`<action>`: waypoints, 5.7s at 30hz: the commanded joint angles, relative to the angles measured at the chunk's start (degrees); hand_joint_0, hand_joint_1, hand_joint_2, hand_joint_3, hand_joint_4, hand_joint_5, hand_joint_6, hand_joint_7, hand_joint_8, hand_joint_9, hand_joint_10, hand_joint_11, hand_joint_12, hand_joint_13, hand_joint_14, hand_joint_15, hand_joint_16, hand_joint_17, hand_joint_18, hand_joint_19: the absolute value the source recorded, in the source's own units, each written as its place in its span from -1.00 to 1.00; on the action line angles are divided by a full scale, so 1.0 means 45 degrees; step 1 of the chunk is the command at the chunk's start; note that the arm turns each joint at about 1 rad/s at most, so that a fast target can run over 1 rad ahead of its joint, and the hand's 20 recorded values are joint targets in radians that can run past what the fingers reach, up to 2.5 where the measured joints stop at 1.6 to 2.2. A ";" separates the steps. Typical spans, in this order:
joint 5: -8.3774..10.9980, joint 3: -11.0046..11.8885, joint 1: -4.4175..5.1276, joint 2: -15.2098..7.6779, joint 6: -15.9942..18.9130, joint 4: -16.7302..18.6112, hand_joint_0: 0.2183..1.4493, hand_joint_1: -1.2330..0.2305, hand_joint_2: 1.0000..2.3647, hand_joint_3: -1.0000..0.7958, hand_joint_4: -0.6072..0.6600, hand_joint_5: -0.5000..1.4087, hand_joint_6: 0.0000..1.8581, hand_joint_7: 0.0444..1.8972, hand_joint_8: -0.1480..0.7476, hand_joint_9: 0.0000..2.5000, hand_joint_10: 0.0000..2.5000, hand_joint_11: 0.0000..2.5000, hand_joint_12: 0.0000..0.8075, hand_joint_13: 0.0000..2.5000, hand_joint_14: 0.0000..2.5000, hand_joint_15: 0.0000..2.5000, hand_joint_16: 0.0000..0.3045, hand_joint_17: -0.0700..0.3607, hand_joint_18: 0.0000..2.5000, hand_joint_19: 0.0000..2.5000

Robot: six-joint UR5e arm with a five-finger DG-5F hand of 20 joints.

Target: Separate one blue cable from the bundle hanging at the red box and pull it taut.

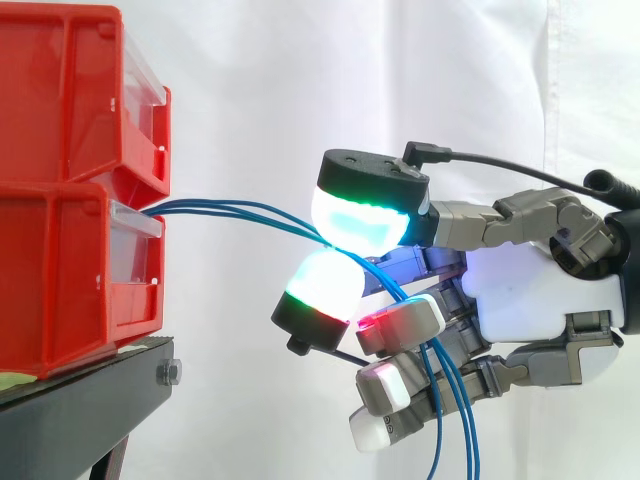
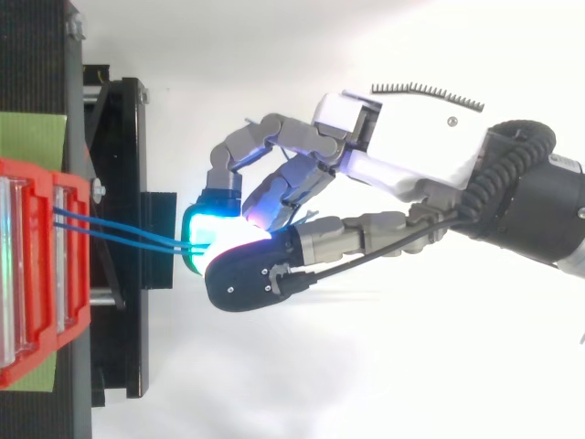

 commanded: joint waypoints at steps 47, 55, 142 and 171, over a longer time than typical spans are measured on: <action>-0.0012 0.0001 -0.0010 -0.0003 0.0000 -0.0019 -0.32 -0.31 -0.98 -0.22 0.16 -0.65 -0.04 0.33 -0.11 -0.04 -0.99 0.18 -0.14 -0.25 -0.98 -0.27 -0.73 -0.24 -0.45 -0.55; 0.0008 -0.0018 -0.0010 -0.0003 0.0000 -0.0019 -0.25 -0.40 -0.98 0.19 -0.13 -0.66 0.03 0.40 -0.06 -0.02 -0.88 0.10 -0.08 -0.22 -0.98 -0.28 -0.70 -0.19 -0.40 -0.55; 0.0750 0.0001 -0.0283 0.0798 -0.0254 -0.1699 -0.60 -0.41 -1.00 -0.44 0.17 -0.64 -0.04 0.19 -0.01 -0.05 -0.90 0.07 -0.04 -0.26 -0.98 -0.31 -0.68 -0.17 -0.43 -0.56; 0.0769 0.0001 -0.0244 0.0798 -0.0254 -0.1972 -0.26 -0.39 -0.98 -0.26 0.10 -0.66 -0.01 0.24 -0.12 -0.04 -1.00 0.16 -0.13 -0.26 -0.98 -0.30 -0.73 -0.24 -0.44 -0.55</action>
